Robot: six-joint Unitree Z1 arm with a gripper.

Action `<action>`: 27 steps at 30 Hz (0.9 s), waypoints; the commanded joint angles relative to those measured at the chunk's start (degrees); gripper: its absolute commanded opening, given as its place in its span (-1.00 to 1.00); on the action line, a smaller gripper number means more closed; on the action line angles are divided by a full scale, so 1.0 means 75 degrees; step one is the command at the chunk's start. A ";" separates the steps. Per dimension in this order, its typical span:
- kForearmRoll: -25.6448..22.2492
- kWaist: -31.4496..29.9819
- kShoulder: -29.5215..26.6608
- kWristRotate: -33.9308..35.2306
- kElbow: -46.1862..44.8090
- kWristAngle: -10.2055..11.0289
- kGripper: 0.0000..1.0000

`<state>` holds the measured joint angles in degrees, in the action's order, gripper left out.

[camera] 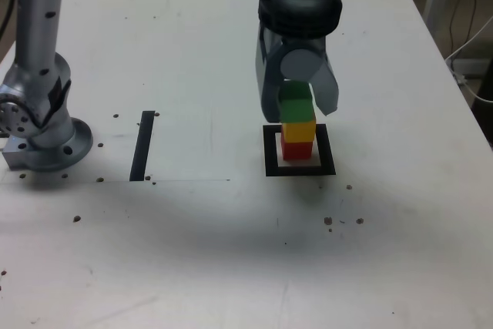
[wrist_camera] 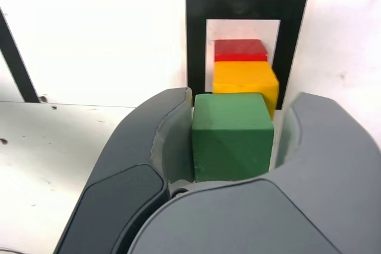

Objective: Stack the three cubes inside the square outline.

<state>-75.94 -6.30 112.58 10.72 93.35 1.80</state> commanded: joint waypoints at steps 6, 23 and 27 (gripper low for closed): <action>-0.0088 0.0008 -0.0117 -0.0012 0.0068 0.0055 0.99; 0.0032 -0.0014 -0.0074 -0.0163 0.0126 0.0017 0.99; 0.0022 -0.0015 -0.0070 -0.0163 0.0112 0.0038 0.99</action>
<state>-75.71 -6.32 112.02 9.59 94.09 1.99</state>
